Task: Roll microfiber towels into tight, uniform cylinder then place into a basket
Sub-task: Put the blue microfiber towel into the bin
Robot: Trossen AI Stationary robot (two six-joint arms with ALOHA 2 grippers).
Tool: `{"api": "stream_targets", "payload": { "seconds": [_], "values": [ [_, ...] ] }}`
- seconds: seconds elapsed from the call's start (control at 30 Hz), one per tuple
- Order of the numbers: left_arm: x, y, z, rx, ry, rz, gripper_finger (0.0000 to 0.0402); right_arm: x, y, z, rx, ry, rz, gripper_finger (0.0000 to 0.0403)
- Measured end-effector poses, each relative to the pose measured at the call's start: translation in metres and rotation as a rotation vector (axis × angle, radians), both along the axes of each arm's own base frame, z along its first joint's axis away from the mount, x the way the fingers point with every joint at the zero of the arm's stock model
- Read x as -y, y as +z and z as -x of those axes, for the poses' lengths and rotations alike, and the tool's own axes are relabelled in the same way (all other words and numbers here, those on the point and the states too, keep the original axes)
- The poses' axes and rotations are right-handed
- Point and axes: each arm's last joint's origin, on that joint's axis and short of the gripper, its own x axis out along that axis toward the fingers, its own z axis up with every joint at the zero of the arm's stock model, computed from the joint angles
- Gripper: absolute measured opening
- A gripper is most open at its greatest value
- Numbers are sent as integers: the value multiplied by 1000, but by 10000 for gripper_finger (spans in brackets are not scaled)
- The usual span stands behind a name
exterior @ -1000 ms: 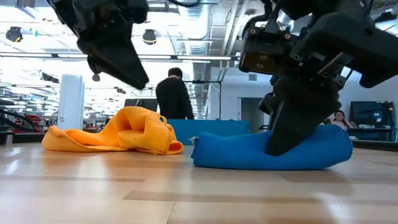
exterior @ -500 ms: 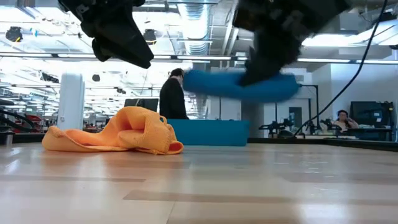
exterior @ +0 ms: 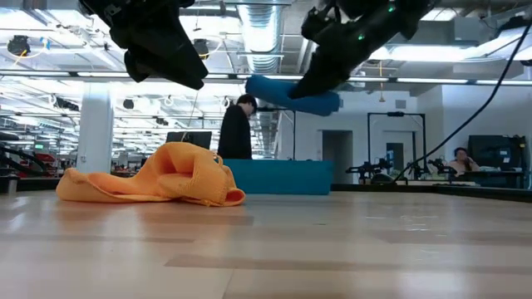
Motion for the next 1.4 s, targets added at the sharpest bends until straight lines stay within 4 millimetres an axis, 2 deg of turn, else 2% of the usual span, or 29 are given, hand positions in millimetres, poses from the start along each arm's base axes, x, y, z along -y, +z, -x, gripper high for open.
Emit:
{"api": "stream_targets", "payload": {
  "seconds": [0.37,0.63,0.7,0.83,0.9,1.1,1.2,1.4],
  "values": [
    [-3,0,-1,-6,5,30,125,78,18,8,176,-140,162,43],
    [-19,-1,-7,-27,18,69,125,113,34,16,340,-165,245,43],
    [-21,-1,-8,-31,11,54,125,119,33,12,379,-172,270,43],
    [-21,-1,-8,-37,-2,37,125,131,23,3,414,-183,284,43],
    [-21,-2,-8,-42,-2,36,125,136,14,-5,380,-178,283,43],
    [-22,-5,-4,-80,18,43,125,150,-17,-26,197,-91,180,43],
    [-22,-5,-4,-88,23,39,125,154,-37,-34,50,-61,130,43],
    [-22,-6,-3,-93,27,33,125,161,-61,-47,-125,-29,65,43]
  ]
}}
